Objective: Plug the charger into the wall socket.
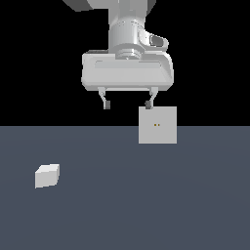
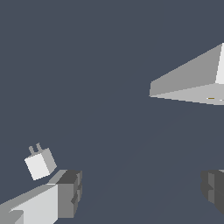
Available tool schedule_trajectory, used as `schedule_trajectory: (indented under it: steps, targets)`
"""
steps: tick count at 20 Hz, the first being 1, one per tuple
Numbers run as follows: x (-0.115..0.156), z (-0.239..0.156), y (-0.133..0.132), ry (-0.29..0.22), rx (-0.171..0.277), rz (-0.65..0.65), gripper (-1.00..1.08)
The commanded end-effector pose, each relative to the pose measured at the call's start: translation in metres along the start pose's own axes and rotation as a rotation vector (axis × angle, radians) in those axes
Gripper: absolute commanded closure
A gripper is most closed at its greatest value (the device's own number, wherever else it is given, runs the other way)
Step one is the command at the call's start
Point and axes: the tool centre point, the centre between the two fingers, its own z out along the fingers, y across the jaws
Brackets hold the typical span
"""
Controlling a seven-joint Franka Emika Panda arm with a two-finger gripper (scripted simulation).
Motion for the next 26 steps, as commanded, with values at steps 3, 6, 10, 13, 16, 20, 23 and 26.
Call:
schedule_trajectory:
  steps: [3, 6, 10, 13, 16, 20, 23, 26]
  targets:
    - [0.0, 0.0, 0.0, 0.001, 0.0, -0.001, -0.92]
    - [-0.001, 0.002, -0.003, 0.008, 0.001, -0.008, -0.92]
    - [-0.003, 0.005, -0.011, 0.025, 0.003, -0.025, -0.92]
    - [-0.005, 0.01, -0.019, 0.044, 0.006, -0.044, -0.92]
    - [-0.009, 0.015, -0.029, 0.069, 0.01, -0.069, -0.92]
    - [-0.014, 0.024, -0.047, 0.11, 0.016, -0.11, -0.92]
    - [-0.019, 0.032, -0.061, 0.145, 0.021, -0.146, -0.92]
    - [-0.024, 0.04, -0.076, 0.18, 0.026, -0.181, -0.92]
